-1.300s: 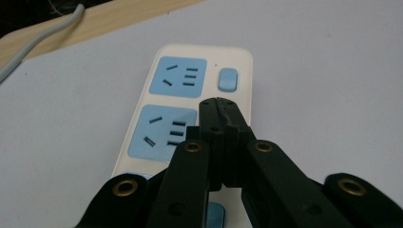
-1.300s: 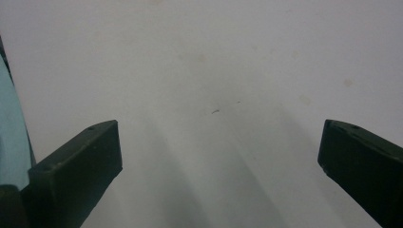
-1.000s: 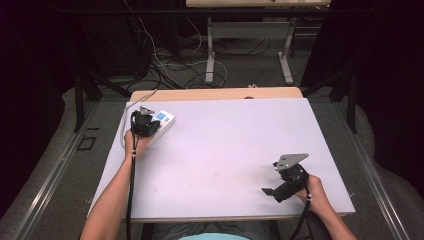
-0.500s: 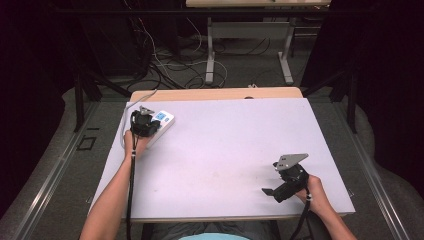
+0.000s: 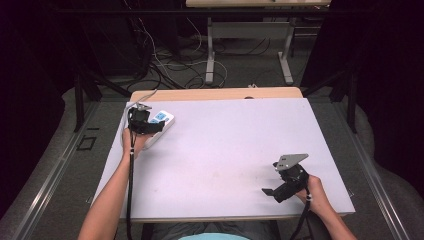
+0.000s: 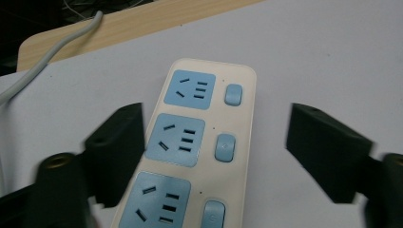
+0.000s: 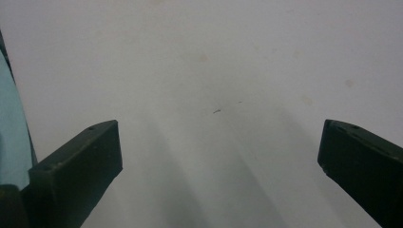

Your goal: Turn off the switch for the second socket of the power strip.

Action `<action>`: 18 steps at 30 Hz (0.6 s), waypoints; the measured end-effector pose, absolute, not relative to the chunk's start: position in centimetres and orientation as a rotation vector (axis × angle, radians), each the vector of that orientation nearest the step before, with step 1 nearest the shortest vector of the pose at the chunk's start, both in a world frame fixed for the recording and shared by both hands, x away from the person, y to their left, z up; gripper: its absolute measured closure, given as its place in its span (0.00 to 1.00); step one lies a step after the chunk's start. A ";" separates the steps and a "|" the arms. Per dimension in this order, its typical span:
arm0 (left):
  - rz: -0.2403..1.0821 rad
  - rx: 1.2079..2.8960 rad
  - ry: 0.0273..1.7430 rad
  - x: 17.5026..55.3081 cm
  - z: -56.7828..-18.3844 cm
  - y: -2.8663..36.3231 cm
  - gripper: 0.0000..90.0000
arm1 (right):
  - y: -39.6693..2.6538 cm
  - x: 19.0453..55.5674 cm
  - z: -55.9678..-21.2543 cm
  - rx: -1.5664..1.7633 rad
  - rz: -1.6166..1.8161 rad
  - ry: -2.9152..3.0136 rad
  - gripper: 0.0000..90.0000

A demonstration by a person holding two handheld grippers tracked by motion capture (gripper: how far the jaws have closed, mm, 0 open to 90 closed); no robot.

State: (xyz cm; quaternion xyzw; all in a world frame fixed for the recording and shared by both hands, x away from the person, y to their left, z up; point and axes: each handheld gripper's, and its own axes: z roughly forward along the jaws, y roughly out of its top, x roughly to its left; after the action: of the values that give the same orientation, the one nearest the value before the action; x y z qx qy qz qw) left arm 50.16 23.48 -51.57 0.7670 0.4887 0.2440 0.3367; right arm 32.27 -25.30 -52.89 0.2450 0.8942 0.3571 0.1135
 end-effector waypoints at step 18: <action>0.634 1.960 1.256 48.0 -49.8 23.9 0.00 | -25.3 32.2 -52.8 0.720 1.048 2.621 0.00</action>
State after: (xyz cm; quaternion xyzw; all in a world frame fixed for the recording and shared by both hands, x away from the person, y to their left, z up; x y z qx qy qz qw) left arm 48.04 23.87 -49.78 0.7589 0.4865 0.2457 0.3564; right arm 32.23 -25.30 -52.85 0.2454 0.8939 0.3574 0.1141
